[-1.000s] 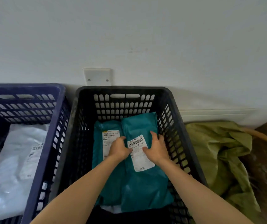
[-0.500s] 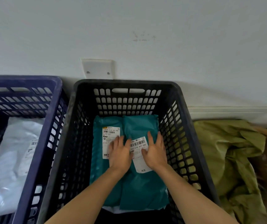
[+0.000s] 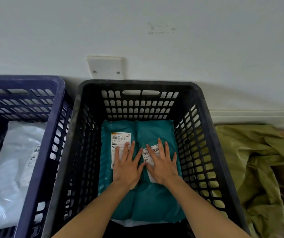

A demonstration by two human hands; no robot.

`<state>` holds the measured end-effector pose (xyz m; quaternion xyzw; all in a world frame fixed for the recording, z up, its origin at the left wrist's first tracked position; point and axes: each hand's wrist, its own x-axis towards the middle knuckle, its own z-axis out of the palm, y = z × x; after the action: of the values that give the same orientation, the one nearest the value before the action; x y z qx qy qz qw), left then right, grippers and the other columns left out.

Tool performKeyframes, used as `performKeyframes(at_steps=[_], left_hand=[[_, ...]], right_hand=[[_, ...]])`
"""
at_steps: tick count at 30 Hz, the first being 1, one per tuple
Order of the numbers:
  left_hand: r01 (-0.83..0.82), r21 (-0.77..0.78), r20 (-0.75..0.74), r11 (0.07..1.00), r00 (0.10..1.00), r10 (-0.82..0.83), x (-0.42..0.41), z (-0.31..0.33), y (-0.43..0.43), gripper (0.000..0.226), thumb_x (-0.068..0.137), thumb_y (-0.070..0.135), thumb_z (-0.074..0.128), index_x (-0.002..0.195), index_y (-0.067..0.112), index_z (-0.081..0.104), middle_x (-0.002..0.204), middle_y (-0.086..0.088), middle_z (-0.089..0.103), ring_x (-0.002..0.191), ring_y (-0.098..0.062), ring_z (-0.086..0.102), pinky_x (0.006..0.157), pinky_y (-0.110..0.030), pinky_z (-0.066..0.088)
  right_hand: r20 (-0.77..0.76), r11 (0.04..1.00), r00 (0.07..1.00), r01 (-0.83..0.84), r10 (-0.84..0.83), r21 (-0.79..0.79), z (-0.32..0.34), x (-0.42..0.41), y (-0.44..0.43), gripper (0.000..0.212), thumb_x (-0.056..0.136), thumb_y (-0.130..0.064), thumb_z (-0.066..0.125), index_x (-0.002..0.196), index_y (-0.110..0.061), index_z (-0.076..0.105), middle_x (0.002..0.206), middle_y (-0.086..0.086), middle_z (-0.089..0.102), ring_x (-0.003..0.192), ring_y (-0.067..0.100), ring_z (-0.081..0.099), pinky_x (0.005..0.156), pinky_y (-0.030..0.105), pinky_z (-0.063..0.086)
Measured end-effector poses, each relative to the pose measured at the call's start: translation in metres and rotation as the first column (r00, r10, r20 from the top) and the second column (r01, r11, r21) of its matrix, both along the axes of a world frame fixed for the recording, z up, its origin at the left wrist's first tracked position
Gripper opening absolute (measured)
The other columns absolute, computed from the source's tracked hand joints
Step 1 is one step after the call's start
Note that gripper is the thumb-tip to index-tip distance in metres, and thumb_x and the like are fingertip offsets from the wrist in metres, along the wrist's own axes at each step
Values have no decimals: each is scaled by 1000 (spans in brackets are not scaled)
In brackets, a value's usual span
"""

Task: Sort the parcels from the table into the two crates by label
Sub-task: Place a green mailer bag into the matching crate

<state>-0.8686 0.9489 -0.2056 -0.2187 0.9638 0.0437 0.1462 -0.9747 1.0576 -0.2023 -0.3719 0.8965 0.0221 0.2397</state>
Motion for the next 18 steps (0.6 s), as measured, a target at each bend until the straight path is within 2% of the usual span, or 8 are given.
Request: performKeyframes(at_steps=[3,7,9,11,13,18], left_hand=[[-1,19,23,1000,1000,1,3,-7,-3,79,74,57,-31,148,32,-22,153,-6,-32,140,-27,-31,111,-57,-20],[16,16,45,1000,999,-17,7,-8,-5,79,74,57,-29,148,30,-22,152,-8,-33,139,-26,-32,112,-56,-19],[11,20,41,1000,999,-11,7,-3,-3,73,84,58,-20,151,28,-17,155,-8,-28,144,-26,-26,114,-55,-16],[2,55,22,998,1000,-3,7,7,-2,64,97,56,1,153,26,-8,159,-8,-20,147,-26,-18,116,-54,-13],[-12,87,-1,996,1000,12,8,17,-2,60,102,49,14,154,24,1,161,-8,-14,148,-25,-12,117,-54,-8],[-89,112,-38,990,995,94,20,45,2,57,103,43,20,154,20,5,161,-9,-11,148,-25,-8,119,-52,-2]], right_hand=[[16,1000,1000,10,-10,-3,-1,-1,-2,68,97,-59,31,150,-45,-8,154,1,-34,142,29,-30,112,66,-2],[49,1000,998,25,-25,13,1,-1,-5,68,97,-58,33,150,-44,-6,154,0,-34,142,28,-30,111,67,-1],[62,999,997,38,-37,-3,6,-2,-7,70,97,-55,38,151,-42,-4,156,1,-30,144,29,-26,111,67,1],[65,997,996,61,-58,-46,12,-3,-5,72,98,-48,43,153,-37,-3,159,2,-22,147,27,-19,113,66,6],[64,991,994,97,-91,-97,21,-4,-1,74,98,-43,45,153,-33,-3,161,5,-13,148,25,-9,115,63,10],[43,986,995,100,-95,-136,45,2,13,72,100,-37,44,154,-25,0,162,7,-4,148,25,5,117,55,18]])
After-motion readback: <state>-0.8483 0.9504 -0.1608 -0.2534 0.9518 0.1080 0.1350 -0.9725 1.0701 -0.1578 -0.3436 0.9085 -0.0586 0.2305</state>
